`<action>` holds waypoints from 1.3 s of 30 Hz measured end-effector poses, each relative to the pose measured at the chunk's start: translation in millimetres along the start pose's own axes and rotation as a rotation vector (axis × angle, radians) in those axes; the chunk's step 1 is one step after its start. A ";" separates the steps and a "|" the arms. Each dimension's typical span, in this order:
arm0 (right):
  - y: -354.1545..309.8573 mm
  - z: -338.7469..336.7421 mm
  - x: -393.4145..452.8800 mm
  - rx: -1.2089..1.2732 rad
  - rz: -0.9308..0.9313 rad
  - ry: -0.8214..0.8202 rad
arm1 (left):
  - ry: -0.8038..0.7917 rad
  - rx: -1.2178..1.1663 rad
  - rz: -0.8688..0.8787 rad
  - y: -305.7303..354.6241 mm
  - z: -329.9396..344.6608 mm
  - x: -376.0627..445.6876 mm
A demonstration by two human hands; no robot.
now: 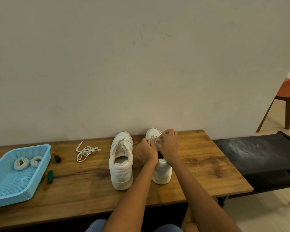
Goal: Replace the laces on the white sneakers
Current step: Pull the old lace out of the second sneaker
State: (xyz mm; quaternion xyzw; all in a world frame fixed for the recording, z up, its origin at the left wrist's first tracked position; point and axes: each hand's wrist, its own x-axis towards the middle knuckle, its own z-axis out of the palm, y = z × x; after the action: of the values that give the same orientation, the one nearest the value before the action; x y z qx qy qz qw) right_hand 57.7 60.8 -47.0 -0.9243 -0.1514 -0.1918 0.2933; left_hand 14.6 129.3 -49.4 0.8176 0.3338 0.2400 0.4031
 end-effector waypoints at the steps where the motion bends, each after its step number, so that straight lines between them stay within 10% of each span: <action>1: -0.3 -0.2 -0.4 0.008 -0.003 -0.008 | 0.003 -0.003 -0.016 0.4 -0.8 -0.4; 20: 3.9 6.8 3.2 0.020 -0.023 -0.170 | -0.088 -0.013 0.000 -5.3 2.0 7.7; 28: 5.5 10.1 4.1 0.019 0.051 -0.178 | -0.142 -0.620 -0.142 -7.7 2.6 4.8; 39: 7.3 5.3 3.4 0.010 0.041 -0.154 | -0.385 0.165 0.258 -11.5 -7.5 42.0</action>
State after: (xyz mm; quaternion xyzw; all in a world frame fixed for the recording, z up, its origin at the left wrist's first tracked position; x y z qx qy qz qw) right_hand 65.0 58.9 -53.0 -0.9377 -0.1553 -0.1134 0.2892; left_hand 33.4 169.3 -49.5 0.9143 0.1620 0.1013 0.3572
